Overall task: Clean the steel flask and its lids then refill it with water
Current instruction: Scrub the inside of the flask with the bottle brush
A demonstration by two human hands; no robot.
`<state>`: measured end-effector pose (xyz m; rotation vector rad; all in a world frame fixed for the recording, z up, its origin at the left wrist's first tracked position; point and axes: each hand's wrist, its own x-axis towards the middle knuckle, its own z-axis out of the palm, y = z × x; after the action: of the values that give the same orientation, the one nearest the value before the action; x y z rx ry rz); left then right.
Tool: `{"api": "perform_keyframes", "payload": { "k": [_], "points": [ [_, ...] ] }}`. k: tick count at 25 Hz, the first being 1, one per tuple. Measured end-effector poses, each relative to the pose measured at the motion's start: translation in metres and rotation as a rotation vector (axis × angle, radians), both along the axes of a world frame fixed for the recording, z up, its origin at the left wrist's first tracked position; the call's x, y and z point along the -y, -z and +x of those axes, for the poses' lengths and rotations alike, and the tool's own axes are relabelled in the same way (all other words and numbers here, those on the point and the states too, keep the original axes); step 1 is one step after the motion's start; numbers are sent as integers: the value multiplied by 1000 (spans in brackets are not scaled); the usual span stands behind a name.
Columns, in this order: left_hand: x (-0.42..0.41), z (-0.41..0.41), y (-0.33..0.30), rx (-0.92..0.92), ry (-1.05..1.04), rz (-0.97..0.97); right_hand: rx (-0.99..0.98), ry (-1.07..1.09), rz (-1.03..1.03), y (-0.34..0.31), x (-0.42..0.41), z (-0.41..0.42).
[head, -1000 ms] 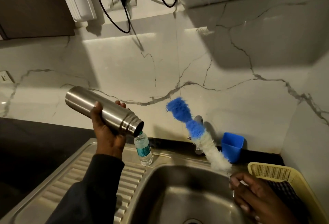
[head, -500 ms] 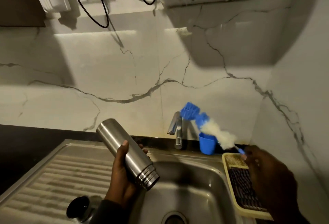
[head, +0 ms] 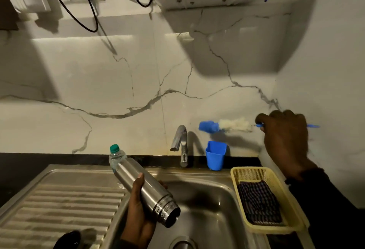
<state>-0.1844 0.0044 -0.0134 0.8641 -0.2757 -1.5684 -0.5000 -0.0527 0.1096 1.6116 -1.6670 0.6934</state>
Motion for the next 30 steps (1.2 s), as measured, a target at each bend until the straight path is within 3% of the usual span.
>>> {"api": "perform_keyframes", "payload": {
  "k": [14, 19, 25, 28, 30],
  "points": [
    [10, -5, 0, -117, -50, 166, -445, 96, 279, -58, 72, 20],
    [9, -5, 8, -163, -86, 169, -594, 170, 473, -54, 91, 34],
    [10, -14, 14, -188, -89, 215, -802, 37, 533, -16, 131, 46],
    [8, -17, 13, -171, -98, 205, -979, -126, 452, -6, 151, 47],
    [7, -16, 14, -159, -100, 220, -997, -242, 421, -2, 164, 44]
  ]
}}
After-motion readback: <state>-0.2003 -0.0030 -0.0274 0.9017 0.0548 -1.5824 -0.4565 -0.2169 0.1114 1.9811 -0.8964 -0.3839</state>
